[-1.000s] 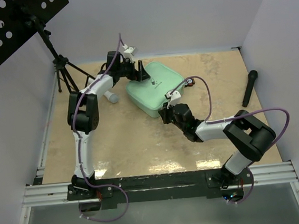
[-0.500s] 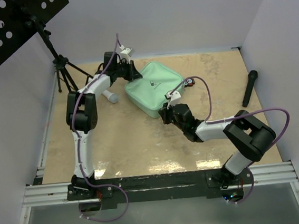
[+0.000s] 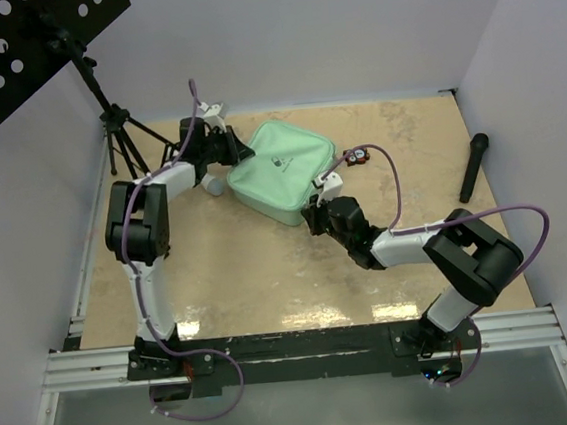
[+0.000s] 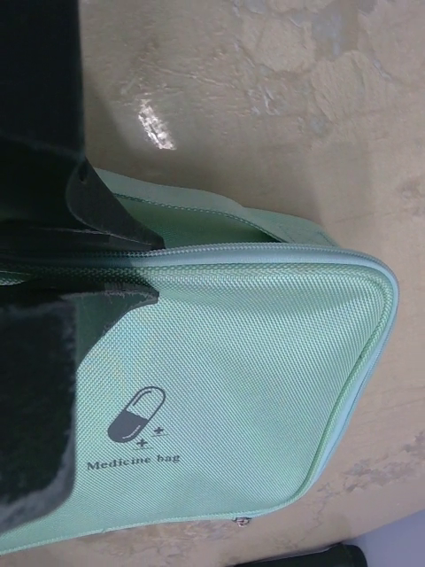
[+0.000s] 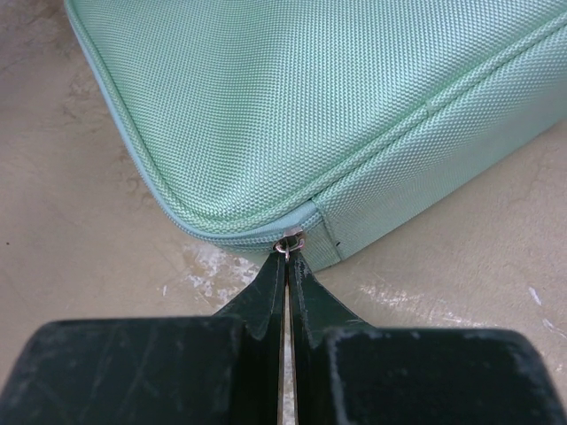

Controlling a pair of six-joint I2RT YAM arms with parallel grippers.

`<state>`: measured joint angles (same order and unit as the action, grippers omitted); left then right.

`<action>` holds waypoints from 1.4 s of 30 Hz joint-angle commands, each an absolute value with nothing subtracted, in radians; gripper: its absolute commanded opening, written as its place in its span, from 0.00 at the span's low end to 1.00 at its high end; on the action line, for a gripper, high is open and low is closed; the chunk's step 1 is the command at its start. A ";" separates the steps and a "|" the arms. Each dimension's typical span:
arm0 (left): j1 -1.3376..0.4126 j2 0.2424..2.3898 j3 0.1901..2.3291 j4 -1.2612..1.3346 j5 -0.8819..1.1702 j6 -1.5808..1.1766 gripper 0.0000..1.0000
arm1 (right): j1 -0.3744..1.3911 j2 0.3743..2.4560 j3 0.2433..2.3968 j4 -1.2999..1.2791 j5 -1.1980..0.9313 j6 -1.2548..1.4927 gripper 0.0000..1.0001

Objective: Organize the medicine kit
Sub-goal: Zip the medicine box at the center of the board.

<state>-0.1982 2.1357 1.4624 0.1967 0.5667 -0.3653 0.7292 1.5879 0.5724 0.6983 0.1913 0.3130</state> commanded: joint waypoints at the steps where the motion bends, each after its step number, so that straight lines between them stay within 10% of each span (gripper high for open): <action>1: -0.206 2.051 1.362 0.278 0.425 -0.509 0.00 | 0.739 1.556 0.607 0.703 0.186 0.290 0.00; 42: -0.233 1.898 1.128 0.403 0.051 -0.710 0.00 | 0.974 1.635 0.719 0.680 0.143 0.252 0.00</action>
